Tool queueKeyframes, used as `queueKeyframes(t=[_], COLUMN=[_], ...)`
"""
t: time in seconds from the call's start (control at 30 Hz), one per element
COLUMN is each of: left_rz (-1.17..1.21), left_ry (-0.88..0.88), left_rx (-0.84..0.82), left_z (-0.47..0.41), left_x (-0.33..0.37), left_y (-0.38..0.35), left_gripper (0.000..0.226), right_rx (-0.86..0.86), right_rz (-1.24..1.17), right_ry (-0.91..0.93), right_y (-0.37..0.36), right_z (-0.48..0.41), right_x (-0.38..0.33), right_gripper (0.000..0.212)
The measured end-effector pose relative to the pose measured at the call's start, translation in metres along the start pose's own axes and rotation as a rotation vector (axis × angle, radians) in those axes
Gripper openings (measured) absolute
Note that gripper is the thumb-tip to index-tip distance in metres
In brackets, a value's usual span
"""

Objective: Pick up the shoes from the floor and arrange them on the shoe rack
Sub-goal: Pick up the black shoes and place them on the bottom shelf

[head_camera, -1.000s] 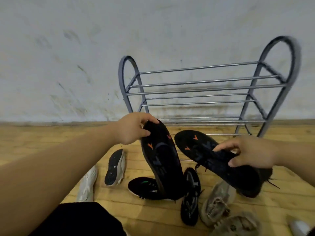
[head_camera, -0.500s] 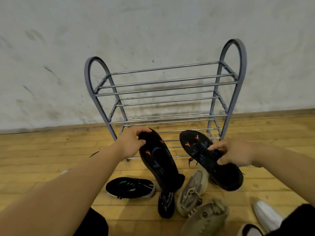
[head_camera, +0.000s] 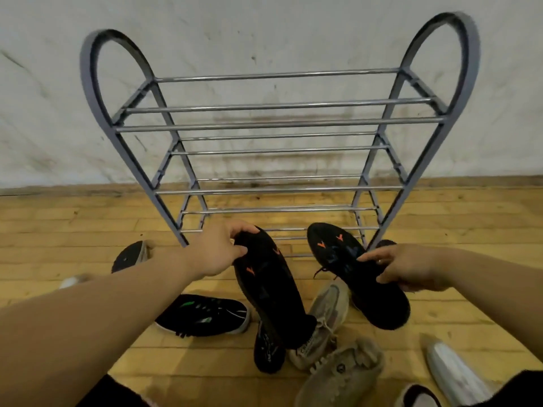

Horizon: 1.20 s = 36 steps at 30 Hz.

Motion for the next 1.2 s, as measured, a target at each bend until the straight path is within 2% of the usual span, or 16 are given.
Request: queueKeyframes(t=[0.07,0.13,0.33,0.47,0.53,0.63,0.77,0.87,1.1,1.2], left_rz=[0.001,0.032,0.156,0.274,0.336,0.369,0.38,0.4,0.409,0.41], left_ry=[0.054,0.102,0.159,0.194,0.223,0.23,0.215,0.225,0.233,0.23], left_rx=[-0.036,-0.061,-0.013,0.06,0.066,0.056,0.076,0.091,0.116,0.112], left_z=[-0.009,-0.021,-0.061,-0.086,-0.095,-0.104,-0.11,-0.112,-0.112,-0.11], left_x=[-0.015,-0.031,-0.089,-0.117,-0.123,-0.125,-0.124,-0.126,-0.128,-0.127], left_y=[-0.003,-0.014,-0.077,-0.099,-0.105,-0.112,-0.119,-0.123,-0.126,-0.125], left_gripper=[0.043,0.045,0.048,0.054,0.053,0.049,0.05,0.049,0.05,0.049], right_rx=[-0.061,-0.069,0.105,0.193,0.272,0.449,0.366,0.417,0.569,0.615], right_rz=[0.062,0.025,-0.316,-0.369,-0.287,-0.02,0.193,0.385,0.492,0.491], right_ry=[-0.073,-0.103,-0.006,0.061,0.103,0.128,0.1,0.128,0.178,0.091], right_y=[-0.002,-0.007,-0.037,-0.038,-0.033,-0.03,-0.047,-0.064,-0.064,-0.044], right_z=[-0.013,-0.032,-0.136,-0.182,-0.198,-0.21,-0.216,-0.216,-0.222,-0.232], right_x=[0.004,0.005,0.005,-0.014,-0.026,-0.039,-0.03,-0.026,-0.023,-0.022], right_gripper=[0.057,0.06,0.063,0.064,0.063,0.057,0.083,0.095,0.067,0.065])
Point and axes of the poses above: each hand's wrist, its own z-axis away from the middle knuckle, its own y-axis out of the back of the hand, x = y × z, the point moved 1 cm from there along -z, towards the middle knuckle, and after that the axes turned 11 degrees about -y, right-handed, at the moved point
